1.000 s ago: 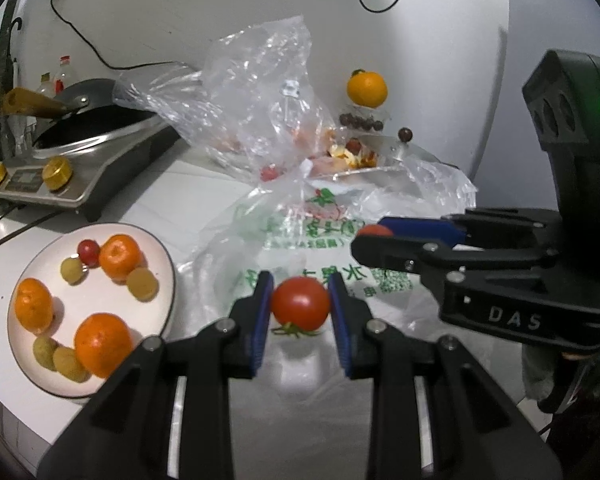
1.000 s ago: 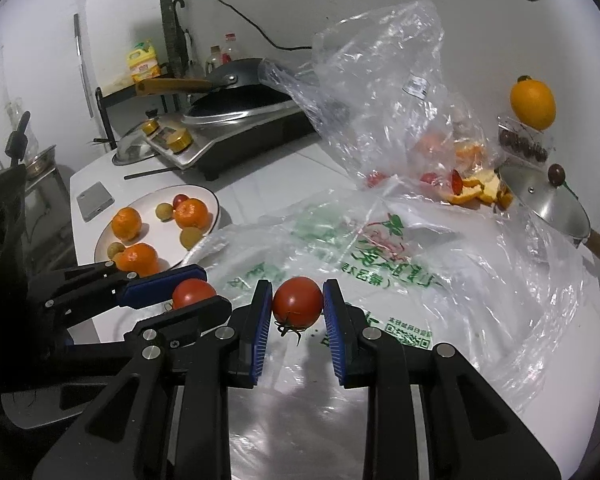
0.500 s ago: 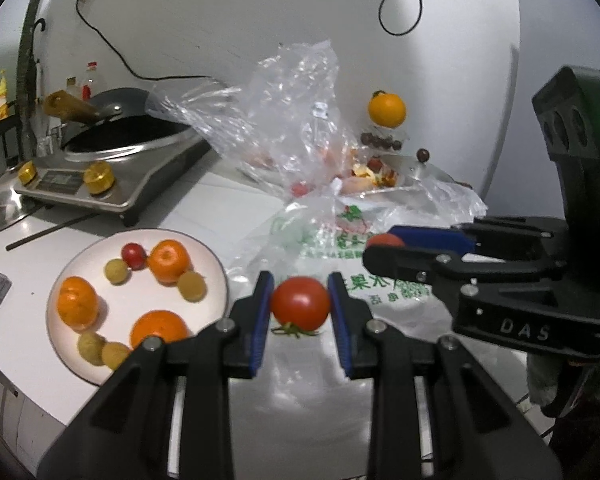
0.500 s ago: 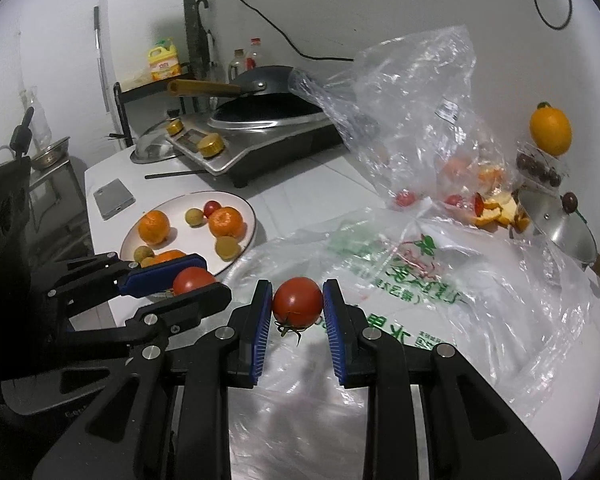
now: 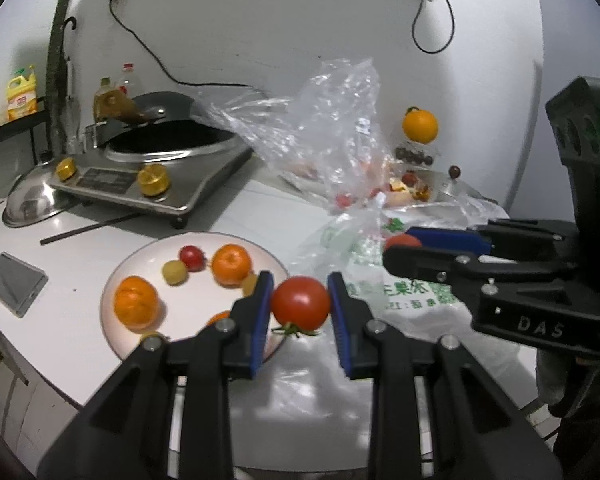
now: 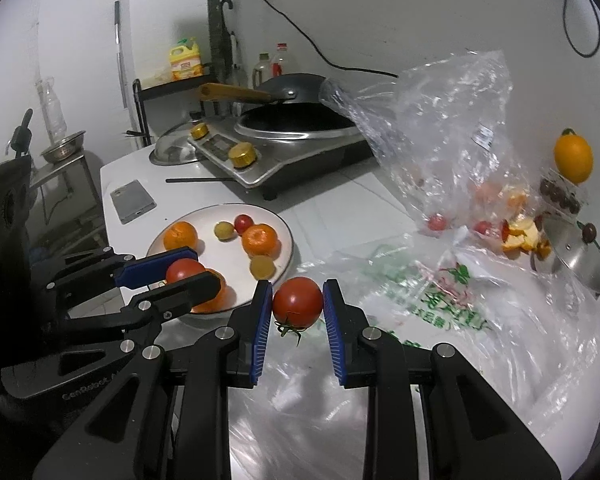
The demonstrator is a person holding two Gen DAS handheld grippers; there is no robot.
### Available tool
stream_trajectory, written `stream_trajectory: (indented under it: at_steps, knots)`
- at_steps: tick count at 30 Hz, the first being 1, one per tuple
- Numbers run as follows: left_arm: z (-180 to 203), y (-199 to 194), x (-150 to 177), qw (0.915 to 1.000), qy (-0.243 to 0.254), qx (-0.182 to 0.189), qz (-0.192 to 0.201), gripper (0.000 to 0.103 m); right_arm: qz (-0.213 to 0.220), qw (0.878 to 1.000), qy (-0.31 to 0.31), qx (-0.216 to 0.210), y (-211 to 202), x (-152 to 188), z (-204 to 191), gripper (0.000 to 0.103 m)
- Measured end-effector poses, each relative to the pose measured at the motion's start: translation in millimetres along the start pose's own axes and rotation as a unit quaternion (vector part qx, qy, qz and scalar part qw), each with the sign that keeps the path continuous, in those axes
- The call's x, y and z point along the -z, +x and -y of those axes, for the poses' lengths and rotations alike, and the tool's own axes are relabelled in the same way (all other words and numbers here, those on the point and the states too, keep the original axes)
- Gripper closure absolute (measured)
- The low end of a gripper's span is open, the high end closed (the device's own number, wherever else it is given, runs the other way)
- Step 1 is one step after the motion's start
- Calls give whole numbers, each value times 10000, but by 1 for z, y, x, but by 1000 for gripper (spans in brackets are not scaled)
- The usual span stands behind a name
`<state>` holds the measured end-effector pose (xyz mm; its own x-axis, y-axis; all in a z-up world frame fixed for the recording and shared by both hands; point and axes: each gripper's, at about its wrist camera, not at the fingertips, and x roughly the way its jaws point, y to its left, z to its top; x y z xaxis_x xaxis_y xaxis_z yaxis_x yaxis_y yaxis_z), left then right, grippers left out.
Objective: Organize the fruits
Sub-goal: 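Lower the left gripper's cherry tomato onto the plate and open it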
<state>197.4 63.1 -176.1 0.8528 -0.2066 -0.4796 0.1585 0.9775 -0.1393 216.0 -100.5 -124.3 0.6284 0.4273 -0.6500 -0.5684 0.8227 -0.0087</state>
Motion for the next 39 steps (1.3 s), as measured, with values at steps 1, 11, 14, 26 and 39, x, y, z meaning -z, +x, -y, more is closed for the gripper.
stream_trajectory:
  at_steps: [1,11,14,26,39]
  knots:
    - [-3,-1,0,10000,-16,-28,9,74,2,10000,-18,-17,2,-1,-2,75]
    - [-34,-2,-2,9995,-191,-241,26,74,-31,9997,-165,-160,19,-13,-18,75]
    - [-40,0,-2,9993,-237,-284,13,74,-40,9996,-203,-205,24,-16,-22,75]
    - [-64,8,-5,9982,-377,-453,-52,74,-52,9990,-279,-355,43,-29,-31,75]
    - [-93,18,0,9959,-697,-552,-156,74,-126,9978,-389,-527,63,-38,-43,75]
